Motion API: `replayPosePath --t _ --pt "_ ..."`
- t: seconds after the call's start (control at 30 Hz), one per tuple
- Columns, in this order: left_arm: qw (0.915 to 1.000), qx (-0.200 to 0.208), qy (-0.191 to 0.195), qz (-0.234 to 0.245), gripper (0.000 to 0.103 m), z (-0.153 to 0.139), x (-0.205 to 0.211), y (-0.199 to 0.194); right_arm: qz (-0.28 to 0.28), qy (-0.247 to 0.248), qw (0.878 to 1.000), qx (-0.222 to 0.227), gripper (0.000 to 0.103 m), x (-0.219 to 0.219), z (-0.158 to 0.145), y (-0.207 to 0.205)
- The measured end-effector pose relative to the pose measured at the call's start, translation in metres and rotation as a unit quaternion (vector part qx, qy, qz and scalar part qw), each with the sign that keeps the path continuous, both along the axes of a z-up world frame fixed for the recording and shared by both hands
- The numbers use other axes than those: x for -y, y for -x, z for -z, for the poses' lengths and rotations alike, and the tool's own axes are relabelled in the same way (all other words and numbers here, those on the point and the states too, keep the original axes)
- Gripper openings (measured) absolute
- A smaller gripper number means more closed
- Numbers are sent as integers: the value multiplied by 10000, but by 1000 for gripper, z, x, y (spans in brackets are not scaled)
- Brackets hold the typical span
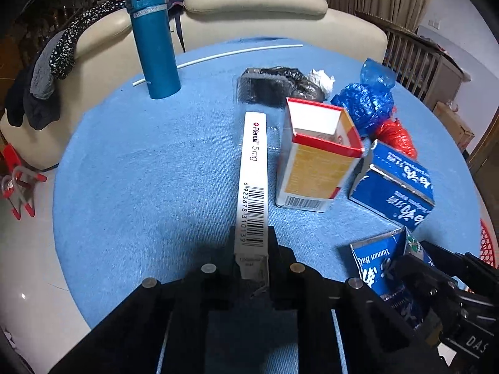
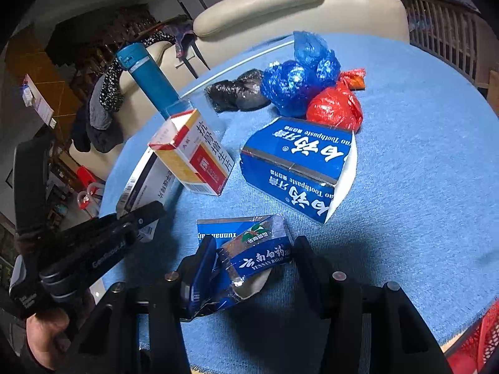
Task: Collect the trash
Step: 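Close the left tool on the white pill box while the right tool grips the crumpled blue box, then carry both held boxes over the red mesh wastebasket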
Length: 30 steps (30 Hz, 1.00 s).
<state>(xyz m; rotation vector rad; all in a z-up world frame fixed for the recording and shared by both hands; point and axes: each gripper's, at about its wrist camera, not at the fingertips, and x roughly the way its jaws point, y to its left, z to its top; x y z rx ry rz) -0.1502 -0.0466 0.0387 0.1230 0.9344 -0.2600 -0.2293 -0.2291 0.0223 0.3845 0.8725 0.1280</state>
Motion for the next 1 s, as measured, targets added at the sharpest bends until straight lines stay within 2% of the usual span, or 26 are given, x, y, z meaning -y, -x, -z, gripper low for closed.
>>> replayPosePath --t 0.37,0.77,1.0 --pt "9997 229 70 16 15 -20 1 26 461 -129 9981 391 55 23 -21 24" --pt "9990 351 56 277 15 -21 33 60 869 -181 9936 696 55 52 -37 55" --pt "9970 436 -112 633 16 -22 59 81 1156 -260 9896 821 55 74 -41 71"
